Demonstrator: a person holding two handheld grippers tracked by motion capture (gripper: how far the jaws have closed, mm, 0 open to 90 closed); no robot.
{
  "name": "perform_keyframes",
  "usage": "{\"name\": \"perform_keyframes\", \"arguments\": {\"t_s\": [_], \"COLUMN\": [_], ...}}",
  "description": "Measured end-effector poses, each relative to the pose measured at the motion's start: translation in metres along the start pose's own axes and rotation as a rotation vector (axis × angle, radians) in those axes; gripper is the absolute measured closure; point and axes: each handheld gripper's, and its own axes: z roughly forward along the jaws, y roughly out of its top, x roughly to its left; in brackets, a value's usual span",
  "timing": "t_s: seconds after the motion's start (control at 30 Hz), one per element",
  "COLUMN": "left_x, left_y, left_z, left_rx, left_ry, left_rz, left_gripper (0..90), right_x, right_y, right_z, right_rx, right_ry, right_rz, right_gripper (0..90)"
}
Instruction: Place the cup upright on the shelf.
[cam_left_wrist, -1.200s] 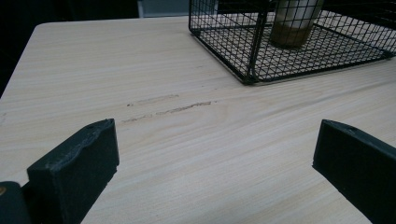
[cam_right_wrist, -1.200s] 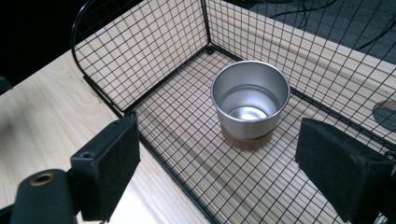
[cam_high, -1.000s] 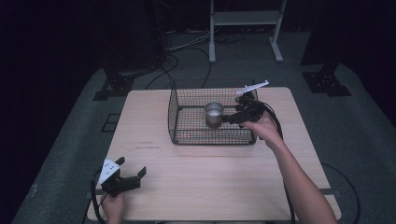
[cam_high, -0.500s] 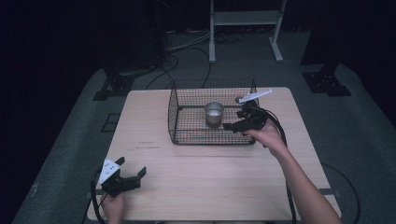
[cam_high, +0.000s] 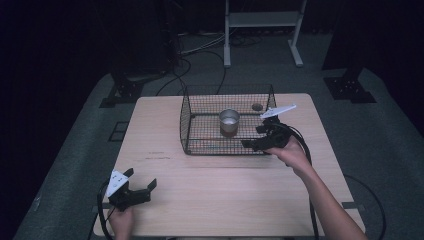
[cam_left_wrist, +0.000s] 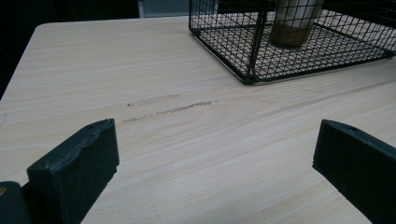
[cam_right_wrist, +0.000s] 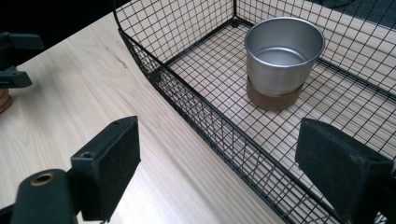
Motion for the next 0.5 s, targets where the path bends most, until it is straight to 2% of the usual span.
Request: {"name": "perform_keyframes", "arguments": {"t_s": [0.5], "left_x": [0.0], "left_y": [0.0], "left_z": [0.0], "left_rx": [0.001], "left_ry": [0.001], "left_rz": [0.002], "left_gripper": [0.0], "right_x": [0.005], "right_y": [-0.022], "right_z": [-0.006], "right_rx": [-0.007], "right_ry": [0.018], "right_rz": [0.007], "right_gripper": [13.3]}}
